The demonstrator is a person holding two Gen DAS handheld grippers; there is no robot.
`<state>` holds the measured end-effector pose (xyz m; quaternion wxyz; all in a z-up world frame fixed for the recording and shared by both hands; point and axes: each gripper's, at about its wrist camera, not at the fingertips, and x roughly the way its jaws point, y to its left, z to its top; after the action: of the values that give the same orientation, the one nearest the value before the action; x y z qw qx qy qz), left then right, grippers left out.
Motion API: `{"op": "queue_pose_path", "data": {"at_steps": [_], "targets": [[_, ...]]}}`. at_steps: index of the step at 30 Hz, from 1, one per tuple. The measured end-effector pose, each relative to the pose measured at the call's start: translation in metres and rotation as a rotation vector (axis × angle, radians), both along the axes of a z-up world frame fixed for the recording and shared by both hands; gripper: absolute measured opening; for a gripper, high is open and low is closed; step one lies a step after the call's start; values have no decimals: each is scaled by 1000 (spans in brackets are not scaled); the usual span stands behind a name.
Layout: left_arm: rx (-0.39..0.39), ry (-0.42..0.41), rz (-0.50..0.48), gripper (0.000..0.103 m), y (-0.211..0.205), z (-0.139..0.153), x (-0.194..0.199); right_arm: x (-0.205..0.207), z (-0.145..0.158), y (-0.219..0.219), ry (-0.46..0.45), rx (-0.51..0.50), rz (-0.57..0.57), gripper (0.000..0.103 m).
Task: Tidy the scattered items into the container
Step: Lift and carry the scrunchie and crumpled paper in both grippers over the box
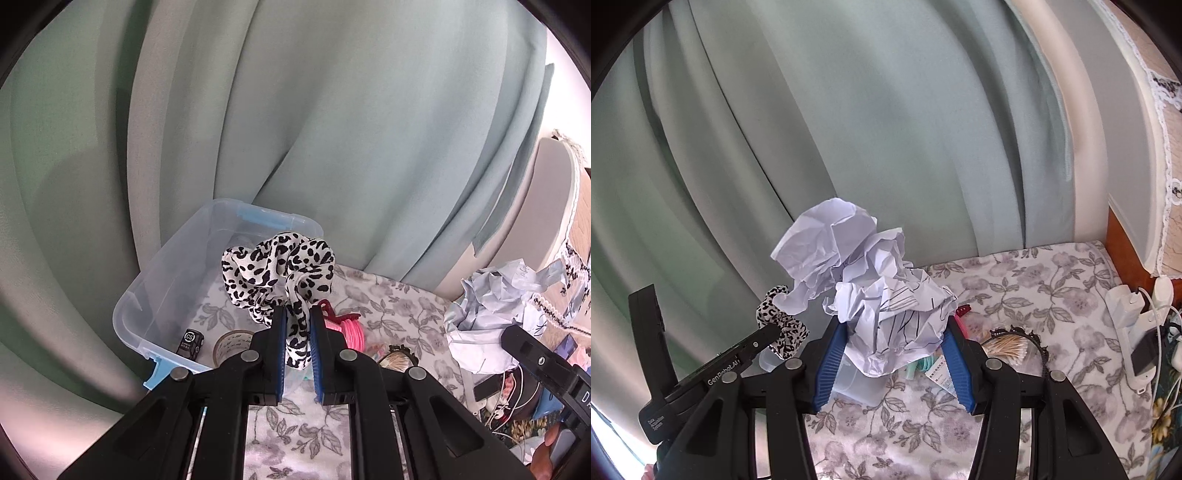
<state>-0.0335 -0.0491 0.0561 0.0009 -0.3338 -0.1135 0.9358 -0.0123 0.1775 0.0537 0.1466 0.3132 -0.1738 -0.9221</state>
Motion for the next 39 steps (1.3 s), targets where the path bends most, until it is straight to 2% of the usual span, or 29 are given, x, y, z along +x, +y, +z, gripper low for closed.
{"op": "queue_pose_path", "data": {"at_steps": [15,19,24,30,39], "targets": [[95,-44,90,12,-61,-30,-4,-38,-16,-69,-82,74,126,55],[115,-32,94,12,-72,-33,-6,-48,-21,-89,-98,91,175,56],[125,1,97,12,-80,-33,-12,-60,-24,-111,-112,100,226,56],[111,4,91,12,-82,-32,-29,-80,-24,-128,-105,113,256,56],[112,-69,103,12,-82,-55,-39,-108,-34,-142,-127,94,288,57]]}}
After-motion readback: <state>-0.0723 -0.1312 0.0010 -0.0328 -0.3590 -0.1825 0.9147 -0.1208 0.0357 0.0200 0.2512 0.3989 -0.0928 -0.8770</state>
